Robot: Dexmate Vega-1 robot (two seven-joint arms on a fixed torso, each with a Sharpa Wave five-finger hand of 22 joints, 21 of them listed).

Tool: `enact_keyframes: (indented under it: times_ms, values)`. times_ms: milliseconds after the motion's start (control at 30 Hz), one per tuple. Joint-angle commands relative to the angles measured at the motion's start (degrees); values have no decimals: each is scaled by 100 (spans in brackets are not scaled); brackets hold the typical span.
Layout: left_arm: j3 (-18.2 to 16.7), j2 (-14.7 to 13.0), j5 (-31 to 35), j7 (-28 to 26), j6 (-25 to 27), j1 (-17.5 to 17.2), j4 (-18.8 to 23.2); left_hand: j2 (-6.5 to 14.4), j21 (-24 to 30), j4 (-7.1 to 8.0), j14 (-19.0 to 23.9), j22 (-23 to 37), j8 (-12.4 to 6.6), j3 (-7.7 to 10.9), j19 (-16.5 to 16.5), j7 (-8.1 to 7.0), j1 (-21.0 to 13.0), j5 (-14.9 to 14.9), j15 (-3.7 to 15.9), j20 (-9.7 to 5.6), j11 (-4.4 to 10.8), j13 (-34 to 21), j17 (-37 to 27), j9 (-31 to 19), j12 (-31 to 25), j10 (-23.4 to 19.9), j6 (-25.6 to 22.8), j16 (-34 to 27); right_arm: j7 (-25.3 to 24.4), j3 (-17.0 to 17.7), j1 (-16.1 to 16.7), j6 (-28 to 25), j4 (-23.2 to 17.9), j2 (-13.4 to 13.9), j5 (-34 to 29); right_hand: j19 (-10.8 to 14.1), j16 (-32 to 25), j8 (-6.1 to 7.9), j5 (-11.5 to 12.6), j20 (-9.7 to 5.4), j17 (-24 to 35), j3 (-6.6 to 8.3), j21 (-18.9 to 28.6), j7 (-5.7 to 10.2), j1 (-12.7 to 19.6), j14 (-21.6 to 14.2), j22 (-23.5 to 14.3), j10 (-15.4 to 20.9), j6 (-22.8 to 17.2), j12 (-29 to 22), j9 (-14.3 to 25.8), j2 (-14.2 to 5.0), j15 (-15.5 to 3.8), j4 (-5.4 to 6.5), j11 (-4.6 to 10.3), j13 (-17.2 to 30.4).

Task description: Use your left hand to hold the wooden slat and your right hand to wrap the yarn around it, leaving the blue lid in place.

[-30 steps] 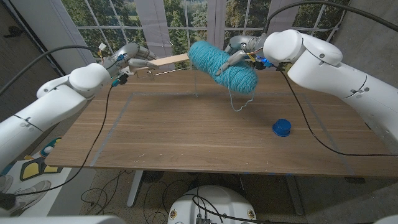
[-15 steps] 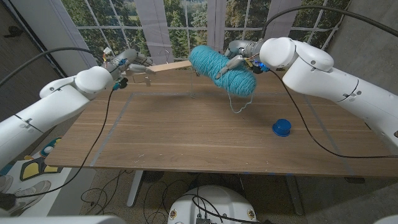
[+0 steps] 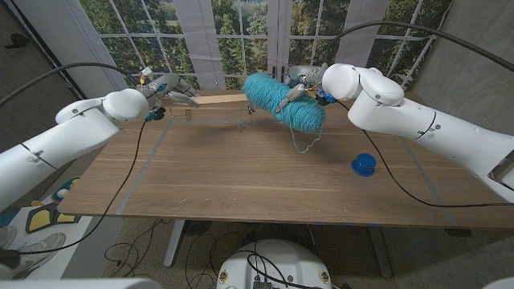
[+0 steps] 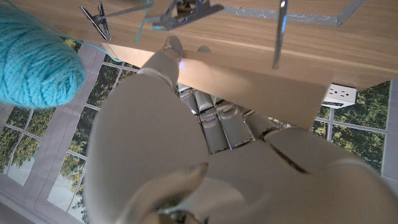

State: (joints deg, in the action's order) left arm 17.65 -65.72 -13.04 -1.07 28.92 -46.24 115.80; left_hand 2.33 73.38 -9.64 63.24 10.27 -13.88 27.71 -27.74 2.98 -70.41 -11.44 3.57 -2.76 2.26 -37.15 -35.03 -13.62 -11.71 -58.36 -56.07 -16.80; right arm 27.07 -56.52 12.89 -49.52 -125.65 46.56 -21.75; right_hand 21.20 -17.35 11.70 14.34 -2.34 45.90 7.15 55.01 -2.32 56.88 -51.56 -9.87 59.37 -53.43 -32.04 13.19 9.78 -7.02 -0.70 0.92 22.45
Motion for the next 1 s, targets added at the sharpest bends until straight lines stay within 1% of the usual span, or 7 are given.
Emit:
enact_keyframes:
  times_ms: [33, 133, 233, 400, 467, 700, 1000]
  values:
    - [368, -98, 186, 291, 487, 262, 16, 548, 23, 47, 848, 5, 21, 91, -66, 38, -597, 24, 946, -449, 16, 14, 18, -917, 27, -85, -481, 30, 177, -358, 10, 130, 593, -374, -592, 55, 1, 27, -25, -67, 7, 47, 1, 580, 1900, -50, -14, 257, -635, -52, 14, -1930, -524, 4, 194, -4]
    - [501, -123, 317, 340, 657, 345, 42, 546, 27, 45, 849, 5, 24, 93, -65, 41, -600, 30, 946, -446, 14, 30, 34, -912, 31, -82, -492, 40, 230, -441, 1, 166, 817, -496, -709, 72, -1, 29, -30, -59, 7, 54, 2, 579, 1901, -64, -13, 266, -641, -52, 12, -1932, -529, 2, 185, -14]
    - [497, -118, 307, 328, 641, 317, 26, 548, 33, 46, 862, 5, 28, 97, -66, 42, -603, 37, 945, -444, 11, 49, 46, -906, 27, -97, -503, 42, 307, -490, -10, 158, 954, -575, -819, 96, 11, 29, -35, -44, -1, 63, 6, 577, 1901, -62, -13, 275, -641, -52, 10, -1931, -525, 0, 210, -23]
    - [721, -169, 560, 430, 797, 437, 29, 542, 46, 40, 880, 5, 39, 101, -70, 35, -614, 47, 948, -447, 15, 82, 80, -895, 23, -121, -511, 56, 392, -570, -11, 215, 1396, -784, -866, 112, 25, 24, -41, -28, -16, 85, 3, 572, 1912, -77, -11, 290, -628, -34, 6, -1934, -528, -9, 189, -69]
    - [844, -185, 623, 640, 915, 575, 15, 540, 52, 38, 894, 6, 48, 102, -71, 32, -618, 51, 950, -447, 6, 95, 89, -891, 24, -123, -501, 56, 437, -619, -31, 216, 1520, -844, -913, 110, 29, 22, -46, -29, -21, 87, -2, 570, 1904, -83, -11, 279, -624, -25, 5, -1931, -518, -6, 186, -80]
    - [1138, -150, 975, 797, 1107, 754, -11, 529, 76, 33, 927, 5, 122, 112, -80, 1, -637, 72, 948, -441, -8, 166, 168, -866, 44, -95, -378, 90, 488, -682, -56, 217, 1875, -1025, -978, 128, 30, 19, -57, -21, -20, 104, -6, 564, 1902, -97, -10, 286, -617, -24, 1, -1931, -518, -11, 182, -95]
    - [1302, -120, 1221, 1010, 1178, 875, -96, 518, 88, 32, 921, 2, 155, 120, -76, 10, -643, 87, 946, -440, -24, 226, 259, -843, 69, -37, -337, 145, 623, -907, -165, 114, 2268, -1215, -1181, 139, 39, -1, -72, -12, -22, 137, -18, 513, 1909, -111, -9, 279, -568, -22, -6, -1938, -523, -26, 189, -109]
